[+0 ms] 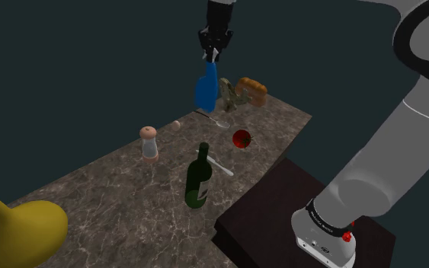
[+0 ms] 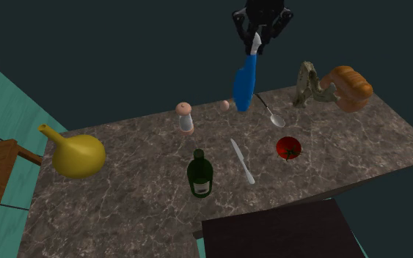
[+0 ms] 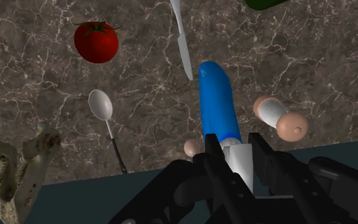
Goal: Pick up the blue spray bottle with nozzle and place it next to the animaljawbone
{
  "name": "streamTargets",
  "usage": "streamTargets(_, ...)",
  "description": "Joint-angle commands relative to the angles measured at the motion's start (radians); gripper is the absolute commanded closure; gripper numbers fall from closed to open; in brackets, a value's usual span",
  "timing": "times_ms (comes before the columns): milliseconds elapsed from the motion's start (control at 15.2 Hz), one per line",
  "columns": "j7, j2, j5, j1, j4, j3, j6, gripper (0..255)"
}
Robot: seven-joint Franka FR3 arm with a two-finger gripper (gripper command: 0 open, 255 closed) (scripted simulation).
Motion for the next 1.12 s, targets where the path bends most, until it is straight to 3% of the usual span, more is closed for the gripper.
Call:
streamTargets(0, -0.042, 0.011, 0.000, -0.021, 0.009, -0.019, 0.002, 255)
streamTargets(528, -0.215, 0.097, 0.001, -0.117, 0.087, -0.096, 0.010, 255)
streamTargets(1056, -0.376, 0.250, 0.015, -0.217, 0.267, -0.158, -0.017, 255)
